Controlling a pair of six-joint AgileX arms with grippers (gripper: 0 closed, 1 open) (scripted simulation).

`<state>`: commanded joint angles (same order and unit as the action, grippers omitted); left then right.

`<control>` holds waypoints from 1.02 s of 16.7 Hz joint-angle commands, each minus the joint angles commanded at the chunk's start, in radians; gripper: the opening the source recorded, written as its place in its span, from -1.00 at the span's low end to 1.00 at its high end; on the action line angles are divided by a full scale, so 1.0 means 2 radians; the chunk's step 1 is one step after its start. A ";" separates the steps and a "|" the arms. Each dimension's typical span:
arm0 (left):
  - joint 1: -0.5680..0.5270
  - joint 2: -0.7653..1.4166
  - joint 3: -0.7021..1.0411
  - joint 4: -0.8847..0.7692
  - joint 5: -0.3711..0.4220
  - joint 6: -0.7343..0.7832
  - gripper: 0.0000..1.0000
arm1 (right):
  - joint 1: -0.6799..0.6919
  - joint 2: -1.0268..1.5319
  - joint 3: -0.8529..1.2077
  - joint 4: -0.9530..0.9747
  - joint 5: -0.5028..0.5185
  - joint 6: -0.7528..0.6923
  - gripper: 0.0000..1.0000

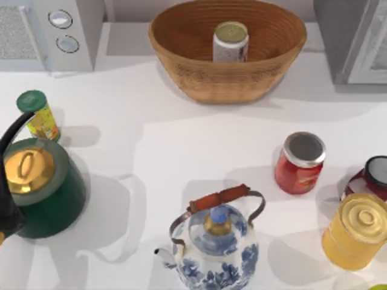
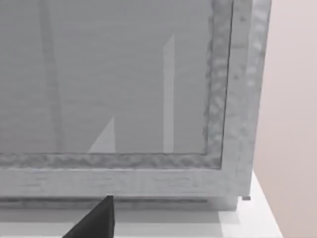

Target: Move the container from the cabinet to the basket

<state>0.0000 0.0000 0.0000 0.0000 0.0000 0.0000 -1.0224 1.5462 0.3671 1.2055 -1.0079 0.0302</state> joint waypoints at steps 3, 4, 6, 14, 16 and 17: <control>0.000 0.000 0.000 0.000 0.000 0.000 1.00 | -0.001 0.002 0.000 0.002 -0.002 0.000 1.00; 0.000 0.000 0.000 0.000 0.000 0.000 1.00 | -0.001 0.002 0.000 0.002 -0.002 0.000 1.00; 0.000 0.000 0.000 0.000 0.000 0.000 1.00 | 0.001 0.001 -0.001 0.000 -0.001 0.000 1.00; 0.000 0.000 0.000 0.000 0.000 0.000 1.00 | -0.016 -0.004 0.174 -0.184 -0.015 0.002 1.00; 0.000 0.000 0.000 0.000 0.000 0.000 1.00 | -0.019 -0.012 0.251 -0.275 -0.019 0.002 1.00; 0.000 0.000 0.000 0.000 0.000 0.000 1.00 | -0.020 -0.017 0.292 -0.325 -0.021 0.002 1.00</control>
<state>0.0000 0.0000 0.0000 0.0000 0.0000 0.0000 -1.0626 1.5123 0.9512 0.5561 -1.0491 0.0351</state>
